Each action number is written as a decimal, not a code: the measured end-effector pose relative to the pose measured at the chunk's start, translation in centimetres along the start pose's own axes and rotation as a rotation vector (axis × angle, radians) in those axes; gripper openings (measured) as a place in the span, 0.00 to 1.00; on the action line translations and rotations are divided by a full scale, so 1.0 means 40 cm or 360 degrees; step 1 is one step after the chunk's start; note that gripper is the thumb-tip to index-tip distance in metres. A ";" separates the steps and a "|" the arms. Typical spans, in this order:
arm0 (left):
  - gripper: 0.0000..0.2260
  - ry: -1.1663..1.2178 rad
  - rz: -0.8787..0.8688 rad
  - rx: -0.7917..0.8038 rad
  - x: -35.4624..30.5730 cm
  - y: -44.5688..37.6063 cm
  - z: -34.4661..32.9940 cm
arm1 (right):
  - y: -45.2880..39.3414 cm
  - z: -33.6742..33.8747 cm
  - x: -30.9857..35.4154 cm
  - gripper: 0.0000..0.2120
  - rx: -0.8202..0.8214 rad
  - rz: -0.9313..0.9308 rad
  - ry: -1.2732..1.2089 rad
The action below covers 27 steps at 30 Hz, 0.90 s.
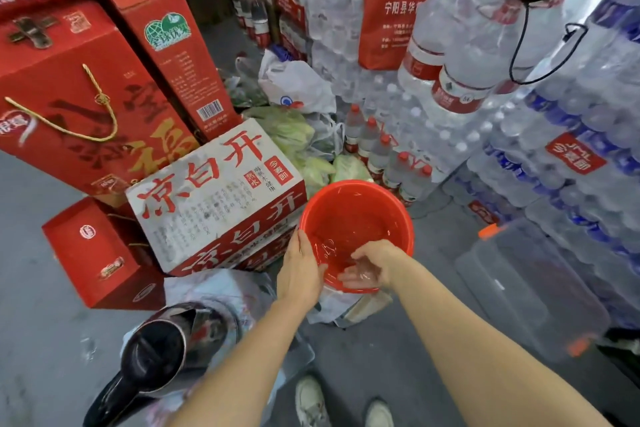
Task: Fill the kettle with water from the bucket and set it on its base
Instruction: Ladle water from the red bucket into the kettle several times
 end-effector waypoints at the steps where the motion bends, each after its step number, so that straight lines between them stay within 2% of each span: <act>1: 0.41 0.0007 0.0000 -0.0010 0.001 -0.002 -0.002 | -0.012 -0.007 0.003 0.09 0.0000 -0.0037 -0.0049; 4: 0.40 0.0057 0.0022 -0.0029 0.001 -0.003 0.000 | -0.038 -0.019 0.002 0.03 -0.0065 -0.0165 -0.0126; 6: 0.41 0.0122 0.0034 -0.0032 0.004 -0.001 0.003 | -0.053 -0.013 -0.012 0.08 -0.0151 -0.0165 -0.0141; 11: 0.43 0.0247 0.0098 -0.0033 0.001 0.002 0.017 | -0.038 0.025 -0.081 0.14 -0.0276 0.0141 -0.0032; 18: 0.43 0.0419 0.0195 0.0018 0.015 -0.004 0.024 | 0.025 0.107 -0.173 0.19 -0.0237 0.0587 0.0139; 27: 0.43 0.0485 0.0200 0.0002 0.012 -0.005 0.023 | 0.054 0.128 -0.198 0.20 -0.0216 0.0833 0.0137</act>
Point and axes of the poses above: each hand's wrist, its own y-axis away from the middle knuckle, its own z-axis out of the back of the hand, x = y × z, the point moved 3 cm from there along -y, towards the middle knuckle, and after that the axes turned 7 degrees about -x, right-handed, at the moved point
